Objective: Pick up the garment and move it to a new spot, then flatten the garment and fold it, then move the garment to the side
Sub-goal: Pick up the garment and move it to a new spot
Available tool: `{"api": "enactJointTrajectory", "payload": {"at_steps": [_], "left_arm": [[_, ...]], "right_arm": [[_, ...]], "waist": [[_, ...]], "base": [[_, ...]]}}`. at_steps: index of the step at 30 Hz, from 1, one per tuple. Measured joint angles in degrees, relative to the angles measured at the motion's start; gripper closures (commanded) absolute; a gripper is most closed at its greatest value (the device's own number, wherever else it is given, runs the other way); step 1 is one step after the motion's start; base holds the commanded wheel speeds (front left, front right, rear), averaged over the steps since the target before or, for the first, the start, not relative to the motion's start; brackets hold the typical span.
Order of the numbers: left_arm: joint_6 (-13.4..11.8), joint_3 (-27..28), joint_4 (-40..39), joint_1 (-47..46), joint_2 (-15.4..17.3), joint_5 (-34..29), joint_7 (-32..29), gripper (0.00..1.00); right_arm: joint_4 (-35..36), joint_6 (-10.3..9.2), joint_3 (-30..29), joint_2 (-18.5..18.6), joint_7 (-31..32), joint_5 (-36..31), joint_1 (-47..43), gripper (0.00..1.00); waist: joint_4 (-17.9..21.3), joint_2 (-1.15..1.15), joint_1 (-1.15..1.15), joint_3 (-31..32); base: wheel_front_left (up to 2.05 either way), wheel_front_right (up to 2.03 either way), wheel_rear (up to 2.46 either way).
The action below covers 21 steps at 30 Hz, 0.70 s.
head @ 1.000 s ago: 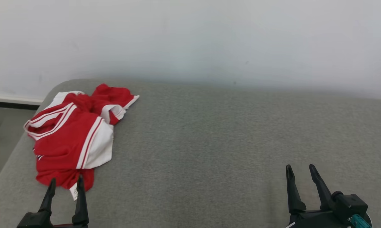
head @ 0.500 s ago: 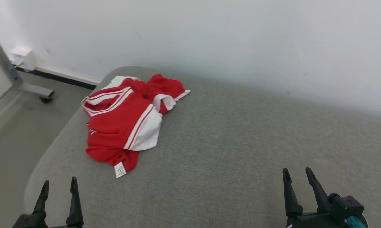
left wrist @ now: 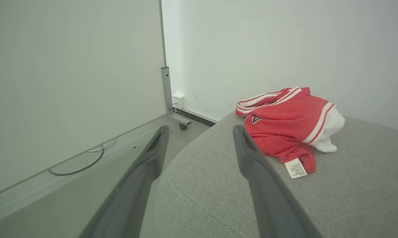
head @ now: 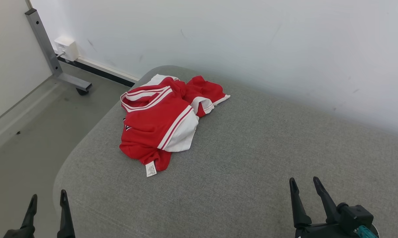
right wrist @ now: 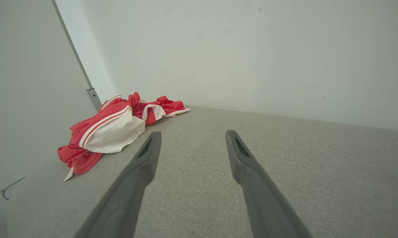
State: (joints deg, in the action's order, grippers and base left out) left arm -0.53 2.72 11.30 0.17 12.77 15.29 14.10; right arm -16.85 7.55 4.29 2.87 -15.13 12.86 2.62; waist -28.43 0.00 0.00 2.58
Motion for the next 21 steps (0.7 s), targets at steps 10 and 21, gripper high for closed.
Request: {"api": "enactJointTrajectory", "payload": {"at_steps": [10,21], "left_arm": [[-0.7,0.8,0.3,-0.5,-0.1,1.4,0.2,0.00],[1.2,1.9,2.7,-16.7,3.6,3.3,-0.4,0.00]], "right_arm": [[-0.2,0.00,0.0,0.3,0.0,0.0,0.5,0.00],[1.3,0.00,-1.2,2.8,0.5,-1.8,5.4,0.00]], "waist": [[1.3,0.00,0.00,-0.8],[7.6,0.01,0.01,-6.8]], "base": [[0.00,0.00,0.00],[0.00,0.00,0.00]]}}
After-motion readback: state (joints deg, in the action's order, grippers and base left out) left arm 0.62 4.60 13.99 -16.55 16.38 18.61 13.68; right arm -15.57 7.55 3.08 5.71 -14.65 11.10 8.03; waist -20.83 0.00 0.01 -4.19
